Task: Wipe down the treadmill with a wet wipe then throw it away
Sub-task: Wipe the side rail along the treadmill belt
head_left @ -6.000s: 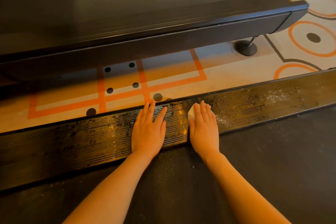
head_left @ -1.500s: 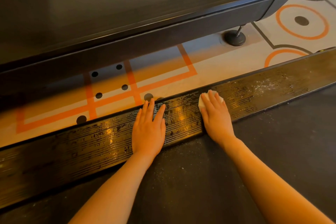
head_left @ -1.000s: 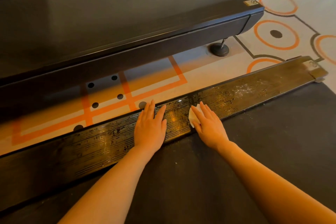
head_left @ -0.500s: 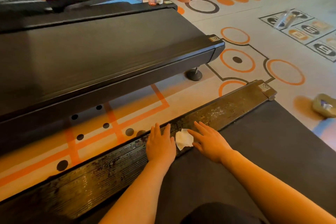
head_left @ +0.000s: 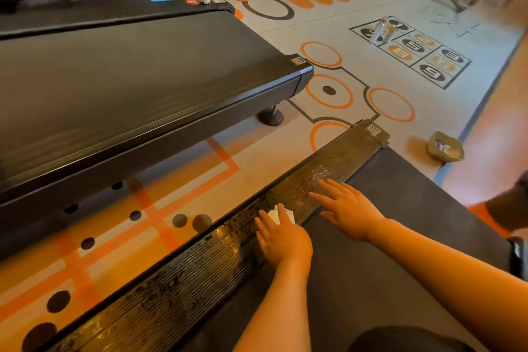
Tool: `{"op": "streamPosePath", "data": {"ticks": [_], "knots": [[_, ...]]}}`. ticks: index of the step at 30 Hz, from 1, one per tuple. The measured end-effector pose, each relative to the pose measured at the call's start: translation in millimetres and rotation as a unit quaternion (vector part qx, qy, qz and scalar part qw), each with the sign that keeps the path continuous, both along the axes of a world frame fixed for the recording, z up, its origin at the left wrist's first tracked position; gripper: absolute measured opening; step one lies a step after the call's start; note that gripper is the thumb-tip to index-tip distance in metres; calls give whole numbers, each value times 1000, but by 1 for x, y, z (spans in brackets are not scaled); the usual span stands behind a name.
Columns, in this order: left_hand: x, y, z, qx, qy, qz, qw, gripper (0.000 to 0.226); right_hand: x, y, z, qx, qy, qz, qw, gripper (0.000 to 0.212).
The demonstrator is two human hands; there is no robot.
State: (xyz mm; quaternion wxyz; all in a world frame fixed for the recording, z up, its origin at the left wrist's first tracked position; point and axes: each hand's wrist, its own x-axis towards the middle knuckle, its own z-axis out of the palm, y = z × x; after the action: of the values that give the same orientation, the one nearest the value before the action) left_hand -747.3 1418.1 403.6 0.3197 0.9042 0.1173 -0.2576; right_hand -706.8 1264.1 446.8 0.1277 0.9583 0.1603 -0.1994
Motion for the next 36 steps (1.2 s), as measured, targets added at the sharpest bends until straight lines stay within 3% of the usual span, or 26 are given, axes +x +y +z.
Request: {"op": "streamPosePath", "data": {"ticks": [9,17,28,32,36], "knots": [[5,15,-6,-21,14,15,1000,62,2,-22,12,-24,-1,-6,1000,56],[19,-13,-23,-13,3,55,998,62,29,-48,-13,7,3,14,1000,57],[56,-52,-86,120,-79,56,988,60,101,-124,-70,51,28,55,997,57],[82,-64,-94,122,-112,90,982,58,133,-149,-92,54,53,75,994,58],[91,-76,-98,185,-119,82,972,58,170,-161,-109,77,64,123,987,57]]}}
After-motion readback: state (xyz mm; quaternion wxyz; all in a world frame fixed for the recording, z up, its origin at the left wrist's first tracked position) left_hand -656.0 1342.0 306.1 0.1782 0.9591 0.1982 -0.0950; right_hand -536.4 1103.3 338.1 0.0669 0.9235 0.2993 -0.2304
